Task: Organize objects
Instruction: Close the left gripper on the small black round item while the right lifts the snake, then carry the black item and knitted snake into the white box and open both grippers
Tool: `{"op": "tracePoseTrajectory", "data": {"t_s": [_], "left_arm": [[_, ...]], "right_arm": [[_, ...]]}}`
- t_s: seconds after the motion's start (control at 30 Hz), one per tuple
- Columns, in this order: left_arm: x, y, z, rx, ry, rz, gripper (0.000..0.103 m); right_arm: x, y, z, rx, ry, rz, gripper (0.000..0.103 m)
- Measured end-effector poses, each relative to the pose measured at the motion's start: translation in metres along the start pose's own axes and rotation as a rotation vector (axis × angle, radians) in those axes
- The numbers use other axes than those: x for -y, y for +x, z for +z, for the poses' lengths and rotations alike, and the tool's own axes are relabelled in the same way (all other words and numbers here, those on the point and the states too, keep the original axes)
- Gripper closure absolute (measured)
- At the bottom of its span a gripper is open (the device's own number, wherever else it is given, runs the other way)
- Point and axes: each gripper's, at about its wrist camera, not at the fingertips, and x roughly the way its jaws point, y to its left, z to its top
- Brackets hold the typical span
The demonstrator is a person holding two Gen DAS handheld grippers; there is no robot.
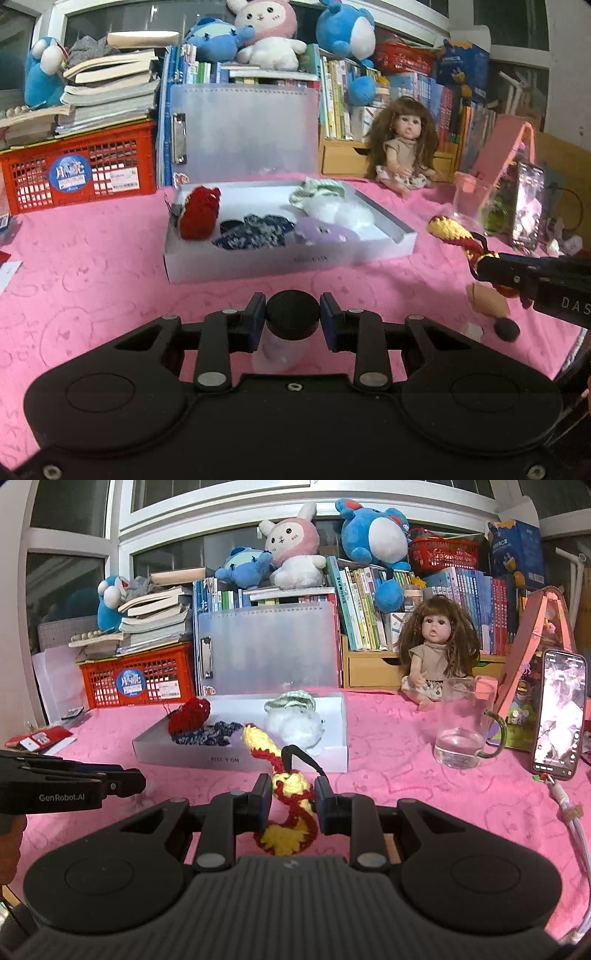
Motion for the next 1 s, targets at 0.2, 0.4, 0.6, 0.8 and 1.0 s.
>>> {"op": "tracePoseTrajectory", "data": {"t_s": [0.2,0.4,0.6,0.8,1.0], "left_arm": [[-0.008,0.008,0.019,0.016,-0.023,0.015,0.073],[-0.013,0.017,0.034,0.036,-0.030,0.028,0.073],[-0.024,0.031,0.050,0.044,-0.082,0.032,0.073],[-0.037,0.057,0.063,0.034,-0.150,0.059,0.073],[-0.045,0.082,0.070,0.020,-0.146,0.104,0.073]], "right_arm": [[0.004,0.012,0.014,0.002,0.043,0.013,0.074],[0.006,0.027,0.030,0.003,0.060,0.021,0.074],[0.006,0.047,0.041,-0.005,0.053,0.011,0.074],[0.009,0.067,0.051,-0.016,0.072,-0.002,0.074],[0.015,0.089,0.057,-0.039,0.099,-0.026,0.074]]}}
